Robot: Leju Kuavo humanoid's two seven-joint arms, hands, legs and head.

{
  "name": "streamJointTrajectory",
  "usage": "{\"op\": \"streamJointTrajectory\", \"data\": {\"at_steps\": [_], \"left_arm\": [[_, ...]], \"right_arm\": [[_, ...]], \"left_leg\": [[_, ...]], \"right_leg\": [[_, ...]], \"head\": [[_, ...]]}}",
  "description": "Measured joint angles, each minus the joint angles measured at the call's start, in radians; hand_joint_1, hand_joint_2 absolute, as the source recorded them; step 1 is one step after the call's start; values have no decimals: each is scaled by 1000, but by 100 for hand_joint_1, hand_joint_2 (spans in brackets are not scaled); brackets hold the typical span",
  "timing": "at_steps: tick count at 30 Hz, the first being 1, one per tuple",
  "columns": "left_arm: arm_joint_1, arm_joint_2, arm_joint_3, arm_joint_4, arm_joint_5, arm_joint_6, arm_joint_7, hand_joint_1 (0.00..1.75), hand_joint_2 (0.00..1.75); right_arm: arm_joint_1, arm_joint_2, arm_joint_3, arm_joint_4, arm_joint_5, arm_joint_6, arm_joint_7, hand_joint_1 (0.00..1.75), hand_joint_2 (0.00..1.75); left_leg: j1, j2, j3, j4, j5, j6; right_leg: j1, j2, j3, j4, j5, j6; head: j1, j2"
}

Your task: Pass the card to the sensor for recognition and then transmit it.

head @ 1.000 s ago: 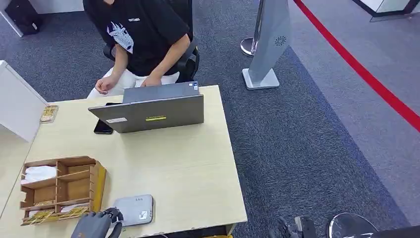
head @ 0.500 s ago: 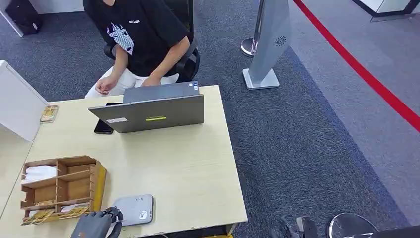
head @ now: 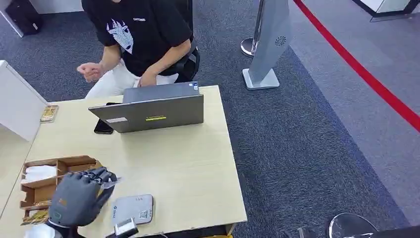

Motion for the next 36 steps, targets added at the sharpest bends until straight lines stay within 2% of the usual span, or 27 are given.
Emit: {"op": "streamJointTrajectory", "data": {"at_steps": [4,9,14,16,19,20,21,23,26,29,33,36], "left_arm": [[-127,20,87,81,-18,-54,27,175,175],[-229,48,167,168,-17,-111,64,175,175],[-299,79,203,233,-32,-139,79,175,175],[-319,90,207,242,-41,-136,91,175,175],[-379,118,210,238,-41,-187,98,175,175],[-394,123,212,236,-41,-194,97,14,175],[-405,126,214,235,-43,-194,95,0,175],[-415,127,215,236,-43,-187,70,0,175],[-396,108,215,268,-42,-74,45,0,175],[-368,90,215,274,-25,-11,37,0,175],[-332,72,219,268,-7,2,24,0,175],[-285,58,232,223,19,24,-7,0,175]], "right_arm": [[-14,0,0,19,40,18,-2,0,175],[-32,0,-8,44,75,48,-5,0,175],[-48,0,-19,61,95,64,-5,0,175],[-58,0,-23,67,92,82,-37,0,175],[-83,0,-21,74,88,84,-60,0,175],[-84,0,-20,76,88,84,-60,0,175],[-84,0,-19,79,88,84,-60,0,175],[-82,0,-19,81,91,69,-28,0,175],[-69,0,-23,84,88,65,-18,0,175],[-55,0,-23,85,70,64,-22,0,175],[-44,0,-22,84,49,52,-15,0,175],[-31,0,-20,73,15,36,-5,0,175]], "left_leg": [[1,0,0,0,3,-1],[1,0,0,0,3,-2],[1,0,0,0,3,-1],[1,0,-1,0,3,-1],[1,0,-1,0,3,-1],[1,-1,-1,0,4,-1],[1,-2,-1,0,4,-1],[1,-2,-1,0,4,-1],[0,-1,-1,0,4,-1],[0,0,-1,0,4,-1],[0,0,-2,0,3,-1],[0,0,-2,0,3,-1]], "right_leg": [[0,0,0,1,1,-1],[1,0,0,1,2,-2],[1,1,0,1,2,-1],[1,1,-1,1,2,-1],[1,0,0,1,2,-1],[1,-1,0,1,2,-1],[1,-2,0,1,2,-1],[1,-2,0,1,2,-1],[0,-1,-1,1,2,-1],[0,0,-1,1,2,-1],[0,0,-2,1,2,-1],[0,0,-1,1,2,-1]], "head": [[0,0],[0,0],[1,0],[1,0],[1,0],[0,0],[1,0],[1,0],[1,0],[1,0],[1,0],[1,0]]}}
